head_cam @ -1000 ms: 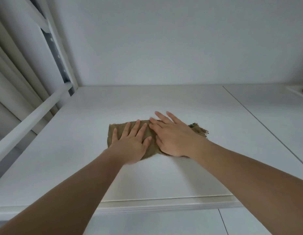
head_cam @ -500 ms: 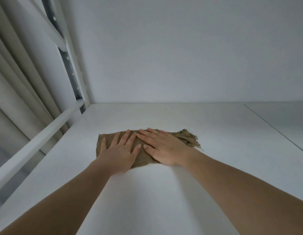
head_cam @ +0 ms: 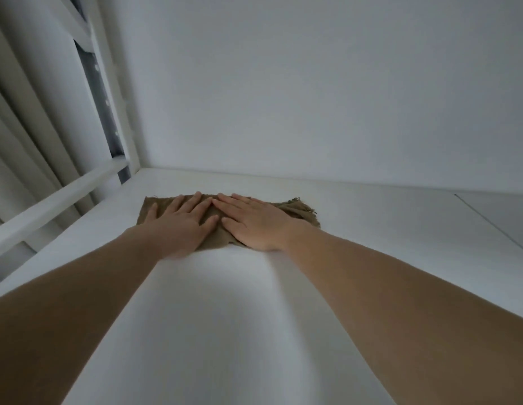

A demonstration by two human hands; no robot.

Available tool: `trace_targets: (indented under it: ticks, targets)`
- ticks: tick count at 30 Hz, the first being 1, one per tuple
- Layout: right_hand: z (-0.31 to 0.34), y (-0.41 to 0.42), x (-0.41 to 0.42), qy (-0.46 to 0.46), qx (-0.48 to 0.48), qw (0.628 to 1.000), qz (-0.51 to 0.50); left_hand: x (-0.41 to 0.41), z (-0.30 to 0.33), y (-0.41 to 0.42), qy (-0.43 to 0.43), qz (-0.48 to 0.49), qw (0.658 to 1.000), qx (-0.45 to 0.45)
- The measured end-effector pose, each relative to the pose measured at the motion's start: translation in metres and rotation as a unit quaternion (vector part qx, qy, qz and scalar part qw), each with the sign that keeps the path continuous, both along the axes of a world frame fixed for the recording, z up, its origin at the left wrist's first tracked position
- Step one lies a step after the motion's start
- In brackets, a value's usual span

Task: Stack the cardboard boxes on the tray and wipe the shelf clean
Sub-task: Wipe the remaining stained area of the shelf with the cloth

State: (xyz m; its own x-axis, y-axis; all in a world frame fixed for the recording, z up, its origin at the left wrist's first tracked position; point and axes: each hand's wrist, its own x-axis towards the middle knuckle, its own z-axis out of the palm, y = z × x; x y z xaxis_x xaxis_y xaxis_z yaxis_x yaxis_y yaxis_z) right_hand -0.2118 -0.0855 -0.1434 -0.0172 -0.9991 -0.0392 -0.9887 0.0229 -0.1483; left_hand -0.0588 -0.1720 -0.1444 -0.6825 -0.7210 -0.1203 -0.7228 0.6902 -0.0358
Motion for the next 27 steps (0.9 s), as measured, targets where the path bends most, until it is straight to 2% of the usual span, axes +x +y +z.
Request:
trace_targets:
  ticks: [5, 11, 27]
  targets:
    - [0.002, -0.022, -0.025, -0.002, 0.006, 0.999, 0.038, -0.025, 0.006, -0.015, 0.006, 0.066, 0.998, 0.023]
    - [0.002, -0.022, -0.068, 0.004, 0.011, 1.000, 0.023, -0.070, 0.008, -0.010, 0.019, 0.091, 0.995, 0.039]
    - [0.003, 0.097, -0.226, -0.003, 0.009, 0.997, -0.079, -0.238, 0.006, 0.086, 0.047, -0.022, 0.998, 0.046]
